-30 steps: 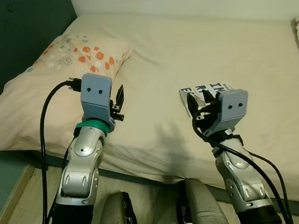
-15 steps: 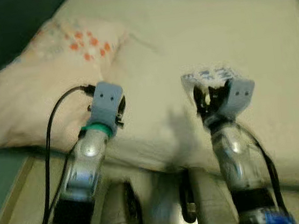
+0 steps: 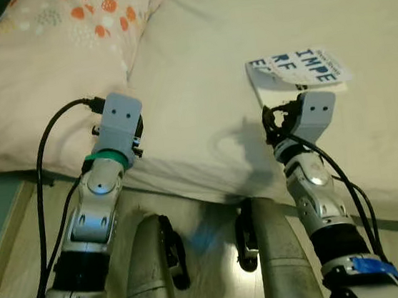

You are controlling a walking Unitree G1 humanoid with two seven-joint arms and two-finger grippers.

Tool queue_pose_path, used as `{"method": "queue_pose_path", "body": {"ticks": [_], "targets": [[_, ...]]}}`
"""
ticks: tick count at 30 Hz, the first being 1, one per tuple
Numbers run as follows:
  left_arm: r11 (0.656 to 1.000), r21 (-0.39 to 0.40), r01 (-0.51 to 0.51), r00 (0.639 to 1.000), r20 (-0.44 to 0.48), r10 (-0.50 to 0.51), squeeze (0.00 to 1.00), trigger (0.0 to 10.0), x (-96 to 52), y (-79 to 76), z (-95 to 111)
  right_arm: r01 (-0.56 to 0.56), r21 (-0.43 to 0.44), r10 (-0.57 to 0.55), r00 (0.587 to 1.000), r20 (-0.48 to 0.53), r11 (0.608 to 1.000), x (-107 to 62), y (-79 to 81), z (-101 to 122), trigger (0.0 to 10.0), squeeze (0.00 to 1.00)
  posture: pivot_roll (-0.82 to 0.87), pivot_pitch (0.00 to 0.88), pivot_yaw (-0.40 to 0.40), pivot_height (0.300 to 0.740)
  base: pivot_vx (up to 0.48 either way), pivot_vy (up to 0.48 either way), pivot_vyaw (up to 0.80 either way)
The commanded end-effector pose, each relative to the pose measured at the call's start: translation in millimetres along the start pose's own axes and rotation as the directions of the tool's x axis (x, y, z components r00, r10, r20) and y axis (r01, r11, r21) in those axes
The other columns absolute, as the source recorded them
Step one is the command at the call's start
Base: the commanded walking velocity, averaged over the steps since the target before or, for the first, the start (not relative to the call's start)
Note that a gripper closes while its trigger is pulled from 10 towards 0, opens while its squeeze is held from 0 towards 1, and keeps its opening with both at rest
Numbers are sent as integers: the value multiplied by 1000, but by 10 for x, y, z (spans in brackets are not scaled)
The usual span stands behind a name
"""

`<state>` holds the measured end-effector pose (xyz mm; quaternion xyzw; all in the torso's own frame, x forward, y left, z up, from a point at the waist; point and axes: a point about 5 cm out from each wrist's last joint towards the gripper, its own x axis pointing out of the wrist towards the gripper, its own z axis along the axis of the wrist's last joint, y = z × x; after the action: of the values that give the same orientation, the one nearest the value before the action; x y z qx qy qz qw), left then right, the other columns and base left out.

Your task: Clean up the room

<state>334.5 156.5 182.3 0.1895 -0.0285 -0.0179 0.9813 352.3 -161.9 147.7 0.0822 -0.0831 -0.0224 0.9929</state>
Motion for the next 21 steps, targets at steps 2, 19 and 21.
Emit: {"method": "queue_pose_path", "body": {"ticks": [2, 19, 21], "targets": [[1000, 12, 8, 1000, -16, -7, 0, 10000, -43, -9, -33, 65, 2, -65, 998, -16, 998, 3, -116, -55, 10000, 0, 3, 491, 68, 628, 0, 0, 0], [999, 36, -38, 999, -25, 39, 0, 10000, -94, 186, -15, 191, 291, -181, 982, -60, 938, 257, -253, 18, 10000, 0, 51, 518, 73, 603, 0, 0, 0], [998, 37, -42, 999, -27, 43, 0, 10000, -97, 199, -13, 192, 359, -183, 981, -60, 913, 306, -256, 49, 10000, 0, 49, 516, 71, 603, 0, 0, 0]]}}
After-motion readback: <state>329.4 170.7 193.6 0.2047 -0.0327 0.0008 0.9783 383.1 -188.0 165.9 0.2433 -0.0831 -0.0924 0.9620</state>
